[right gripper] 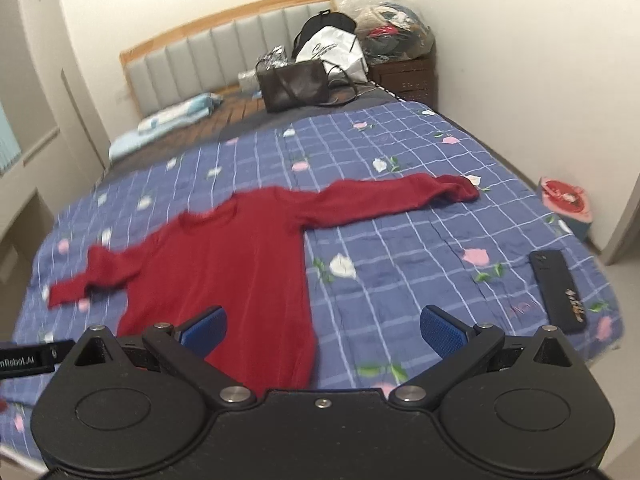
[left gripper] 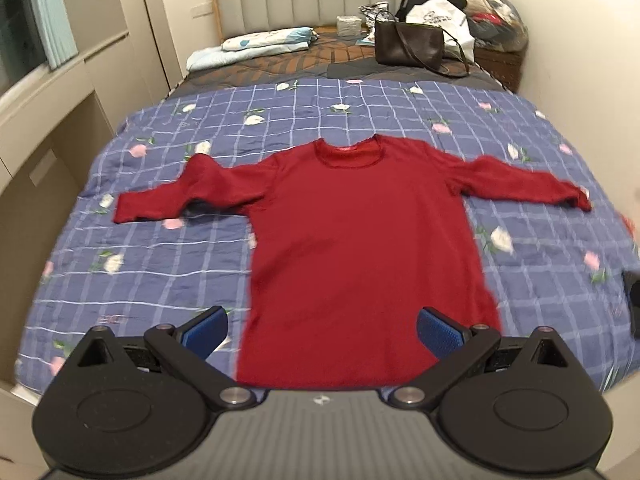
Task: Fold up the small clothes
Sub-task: 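Move the right gripper to the nearest sleeve cuff and close on it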
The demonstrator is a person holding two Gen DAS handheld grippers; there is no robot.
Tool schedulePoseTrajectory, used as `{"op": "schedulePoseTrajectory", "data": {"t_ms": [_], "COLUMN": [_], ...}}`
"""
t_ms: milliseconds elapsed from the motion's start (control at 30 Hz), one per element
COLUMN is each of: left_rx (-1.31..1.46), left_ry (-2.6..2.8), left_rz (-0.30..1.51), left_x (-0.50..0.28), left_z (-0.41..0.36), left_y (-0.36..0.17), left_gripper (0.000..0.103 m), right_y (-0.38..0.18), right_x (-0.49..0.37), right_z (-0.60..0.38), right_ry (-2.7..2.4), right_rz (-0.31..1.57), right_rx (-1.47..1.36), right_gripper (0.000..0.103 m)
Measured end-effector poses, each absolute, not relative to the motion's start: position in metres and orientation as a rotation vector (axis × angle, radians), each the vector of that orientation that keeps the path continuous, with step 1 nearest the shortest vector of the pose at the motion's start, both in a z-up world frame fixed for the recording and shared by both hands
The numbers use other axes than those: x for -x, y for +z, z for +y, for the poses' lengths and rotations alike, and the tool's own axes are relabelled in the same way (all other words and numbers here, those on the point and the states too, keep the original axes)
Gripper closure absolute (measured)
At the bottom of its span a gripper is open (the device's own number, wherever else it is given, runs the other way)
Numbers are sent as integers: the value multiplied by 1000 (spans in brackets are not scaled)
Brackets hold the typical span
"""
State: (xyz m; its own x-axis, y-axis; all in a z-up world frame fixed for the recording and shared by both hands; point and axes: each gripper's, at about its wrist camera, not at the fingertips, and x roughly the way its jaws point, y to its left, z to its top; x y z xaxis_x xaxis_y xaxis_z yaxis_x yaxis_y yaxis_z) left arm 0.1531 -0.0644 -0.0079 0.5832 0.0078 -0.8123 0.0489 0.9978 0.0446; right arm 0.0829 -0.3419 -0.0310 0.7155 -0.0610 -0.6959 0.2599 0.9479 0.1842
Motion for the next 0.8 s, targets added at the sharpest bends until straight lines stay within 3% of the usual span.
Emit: {"op": "schedulePoseTrajectory", "data": {"t_ms": [567, 800], "left_rx": [1, -26], "left_ry": [43, 74], "left_rz": [1106, 1146], "left_x": [-305, -337], "left_z": [-220, -246], "left_y": [-85, -105], "left_gripper": [0, 0], "right_y": [-143, -204], "right_x": [-286, -354], "right_z": [-589, -664], "right_ry": [-269, -362], "right_rz": [909, 908], "right_rx": [-596, -846], "right_gripper": [0, 1]}}
